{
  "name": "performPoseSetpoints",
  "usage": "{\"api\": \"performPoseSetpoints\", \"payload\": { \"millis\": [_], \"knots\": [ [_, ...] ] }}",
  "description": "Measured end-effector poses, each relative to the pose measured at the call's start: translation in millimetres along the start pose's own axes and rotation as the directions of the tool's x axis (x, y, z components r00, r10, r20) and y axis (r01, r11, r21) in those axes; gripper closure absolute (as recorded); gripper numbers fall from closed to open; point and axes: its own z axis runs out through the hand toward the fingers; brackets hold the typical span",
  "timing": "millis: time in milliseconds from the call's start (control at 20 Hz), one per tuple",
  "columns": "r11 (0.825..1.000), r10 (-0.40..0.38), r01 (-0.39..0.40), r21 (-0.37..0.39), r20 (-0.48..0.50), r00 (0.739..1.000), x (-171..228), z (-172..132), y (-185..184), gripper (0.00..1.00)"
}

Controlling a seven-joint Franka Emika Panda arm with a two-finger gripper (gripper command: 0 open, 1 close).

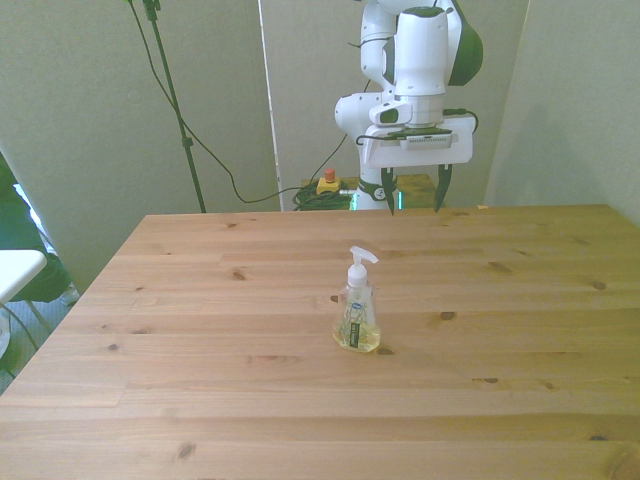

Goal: Knock down the sanitizer

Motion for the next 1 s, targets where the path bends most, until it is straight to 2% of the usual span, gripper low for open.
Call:
{"api": "performPoseSetpoints", "payload": {
  "millis": [300, 750, 800, 1000],
  "knots": [
    [0.999, 0.042, -0.042, -0.014, 0.005, 0.999, 8, 5, 0, 0.0],
    [0.992, 0.127, -0.127, -0.014, -0.04, 0.991, 77, 0, -2, 0.0],
    [0.99, 0.136, -0.137, -0.015, -0.043, 0.99, 85, 2, 1, 1.0],
    [0.985, 0.174, -0.174, -0.009, -0.055, 0.983, 115, 8, 3, 1.0]
  ]
}}
